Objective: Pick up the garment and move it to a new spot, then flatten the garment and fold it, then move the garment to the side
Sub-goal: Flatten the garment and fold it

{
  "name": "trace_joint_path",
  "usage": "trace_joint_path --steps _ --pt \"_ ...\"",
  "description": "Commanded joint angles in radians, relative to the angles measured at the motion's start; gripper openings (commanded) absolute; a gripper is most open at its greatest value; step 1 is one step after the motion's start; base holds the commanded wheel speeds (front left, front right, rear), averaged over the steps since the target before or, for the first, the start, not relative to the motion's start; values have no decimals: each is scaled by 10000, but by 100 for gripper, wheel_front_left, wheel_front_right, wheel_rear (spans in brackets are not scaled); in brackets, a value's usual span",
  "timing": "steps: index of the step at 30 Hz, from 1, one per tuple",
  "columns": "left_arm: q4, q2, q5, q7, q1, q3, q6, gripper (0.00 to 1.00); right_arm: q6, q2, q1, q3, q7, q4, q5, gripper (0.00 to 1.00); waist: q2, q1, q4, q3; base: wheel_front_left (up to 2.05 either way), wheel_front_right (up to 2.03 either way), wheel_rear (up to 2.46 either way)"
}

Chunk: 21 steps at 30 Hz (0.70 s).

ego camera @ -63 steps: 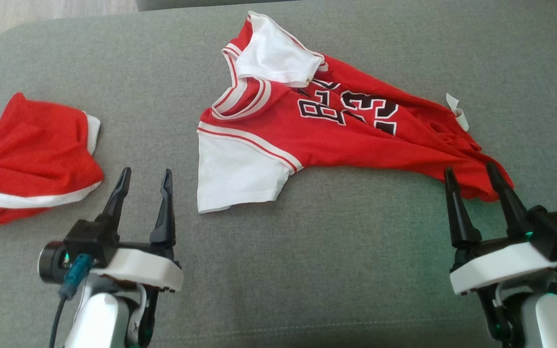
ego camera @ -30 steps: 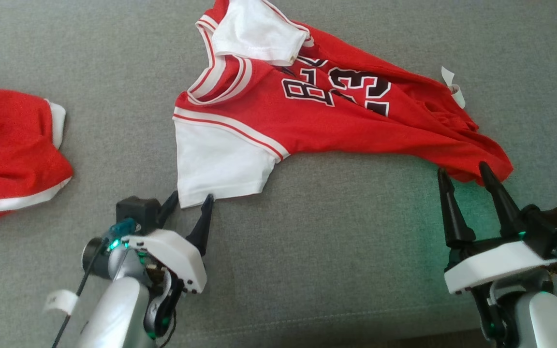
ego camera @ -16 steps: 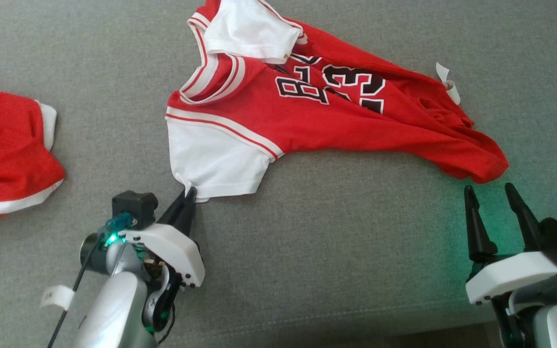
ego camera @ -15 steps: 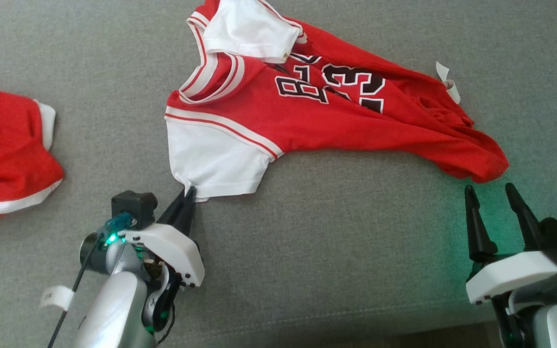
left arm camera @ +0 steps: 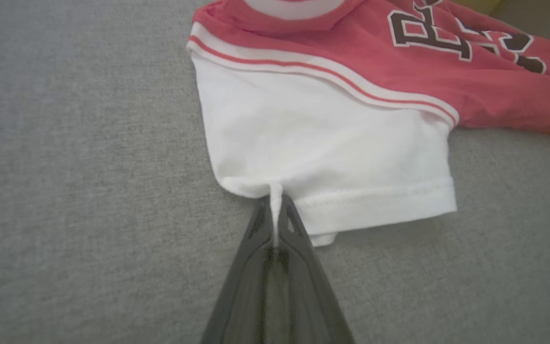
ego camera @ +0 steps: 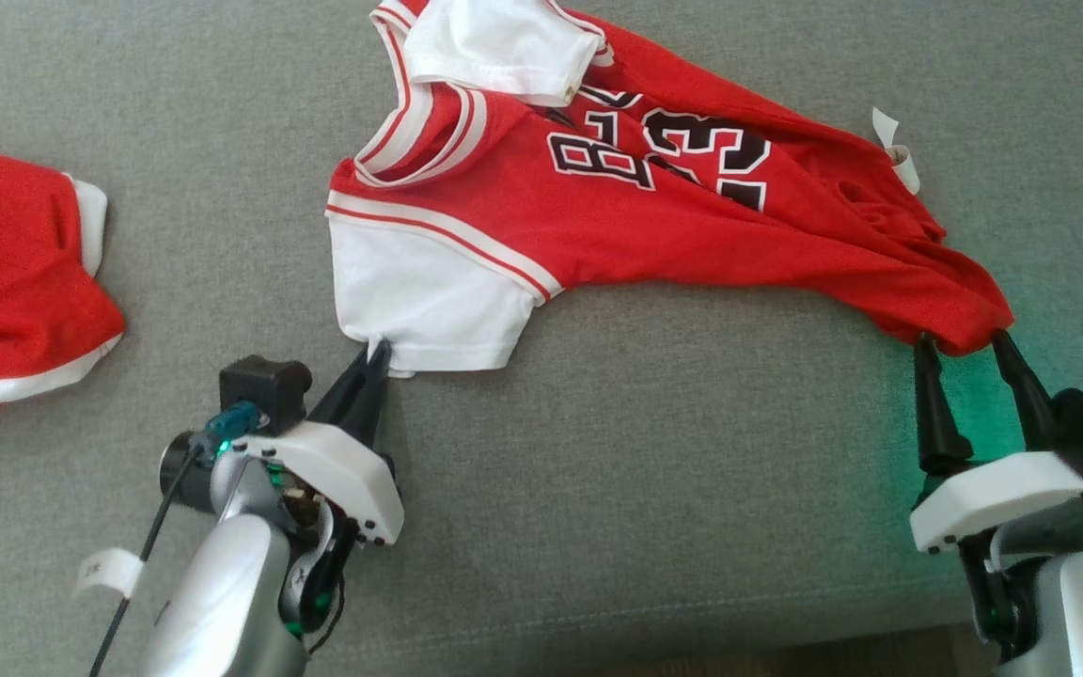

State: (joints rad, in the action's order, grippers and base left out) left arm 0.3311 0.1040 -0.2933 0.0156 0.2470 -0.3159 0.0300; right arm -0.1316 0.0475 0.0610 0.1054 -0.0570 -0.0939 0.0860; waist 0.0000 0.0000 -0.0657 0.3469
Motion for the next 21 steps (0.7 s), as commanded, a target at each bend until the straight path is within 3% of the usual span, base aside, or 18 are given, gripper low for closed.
trace_joint_path --steps 1,2,11,21 --pt "-187 205 -41 -79 234 243 -90 0 9 110 239 -100 180 265 -47 30 0 0 35 27 0 0 0" --pt "-223 213 -39 -136 244 244 -96 0 9 106 263 -63 246 289 -43 0 0 0 48 34 0 0 0" --pt "-926 395 -20 -1063 272 527 -278 0 9 120 211 157 399 903 -5 0 0 0 52 -198 0 0 0" --pt "-3598 938 146 -2045 436 1246 -694 0 9 966 570 266 -370 2579 153 0 0 0 202 -1146 0 0 0"
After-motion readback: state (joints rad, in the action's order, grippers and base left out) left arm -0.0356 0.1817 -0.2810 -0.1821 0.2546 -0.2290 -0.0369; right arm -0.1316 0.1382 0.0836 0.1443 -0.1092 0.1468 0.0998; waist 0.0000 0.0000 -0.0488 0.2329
